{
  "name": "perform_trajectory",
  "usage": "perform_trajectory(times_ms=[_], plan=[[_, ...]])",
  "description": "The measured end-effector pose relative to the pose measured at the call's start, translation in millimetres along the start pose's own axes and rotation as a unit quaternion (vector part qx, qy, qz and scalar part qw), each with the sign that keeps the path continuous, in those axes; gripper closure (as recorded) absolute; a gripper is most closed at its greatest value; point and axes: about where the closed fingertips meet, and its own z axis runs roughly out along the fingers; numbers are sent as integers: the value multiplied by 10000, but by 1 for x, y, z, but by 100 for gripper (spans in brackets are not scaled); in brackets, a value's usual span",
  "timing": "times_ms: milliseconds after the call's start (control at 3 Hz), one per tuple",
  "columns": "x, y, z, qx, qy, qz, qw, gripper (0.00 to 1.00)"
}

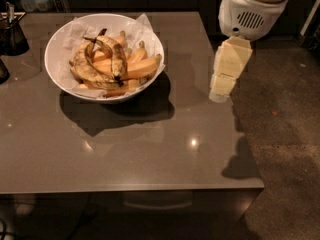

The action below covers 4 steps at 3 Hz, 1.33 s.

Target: Pick banana from white bowl

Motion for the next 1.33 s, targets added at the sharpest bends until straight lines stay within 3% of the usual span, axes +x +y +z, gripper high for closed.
perform_trajectory(times_ms=[333,667,1000,1333], plan=[[-36,-3,-1,-124,-140,461,9988,0],[-73,1,-4,-257,-294,504,9980,0],[-78,-4,-4,-165,-396,499,9978,0],[-101,-2,2,-223,-582,782,9950,0]])
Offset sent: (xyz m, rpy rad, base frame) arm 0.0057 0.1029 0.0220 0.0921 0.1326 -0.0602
